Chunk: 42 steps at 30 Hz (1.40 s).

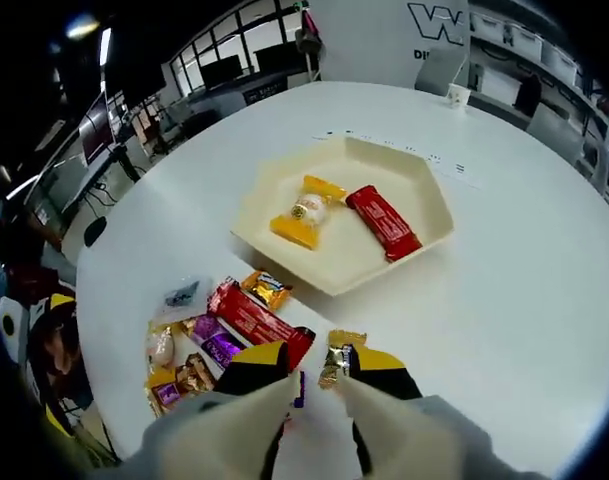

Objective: Place the target food into the container with the food tongs after gripping and lifting it, then release it inside without dropping or visibly crushing the food.

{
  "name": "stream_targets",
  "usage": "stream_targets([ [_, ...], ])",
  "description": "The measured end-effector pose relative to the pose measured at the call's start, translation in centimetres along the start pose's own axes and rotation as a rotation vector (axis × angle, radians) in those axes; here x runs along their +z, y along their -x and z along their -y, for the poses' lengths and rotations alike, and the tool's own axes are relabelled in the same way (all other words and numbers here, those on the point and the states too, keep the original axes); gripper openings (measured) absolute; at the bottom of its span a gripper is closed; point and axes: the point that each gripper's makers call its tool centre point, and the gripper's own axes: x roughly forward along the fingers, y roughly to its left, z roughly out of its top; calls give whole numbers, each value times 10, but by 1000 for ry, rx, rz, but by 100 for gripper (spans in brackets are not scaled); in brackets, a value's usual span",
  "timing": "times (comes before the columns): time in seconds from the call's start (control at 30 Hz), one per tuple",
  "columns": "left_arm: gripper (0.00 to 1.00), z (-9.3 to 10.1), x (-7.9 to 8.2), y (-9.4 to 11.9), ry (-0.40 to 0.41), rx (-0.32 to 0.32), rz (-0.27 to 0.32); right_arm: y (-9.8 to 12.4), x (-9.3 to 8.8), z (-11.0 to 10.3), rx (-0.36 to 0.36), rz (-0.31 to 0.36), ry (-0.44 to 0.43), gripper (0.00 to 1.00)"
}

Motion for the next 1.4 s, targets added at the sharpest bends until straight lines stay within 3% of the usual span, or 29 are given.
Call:
stream_targets([
  [0.27,86,3,0,-1,-1,-5,-2,6,0,8,-18,16,-10,20],
  [0.63,86,2,-1,-1,1,-4,-3,5,19,2,-2,66,127,21],
  [0.87,86,0,-1,0,3,1,-4,0,19,-1,25,49,220,21],
  [1.4,88,1,2,0,7,3,5,-1,12,2,54,8,260,22],
])
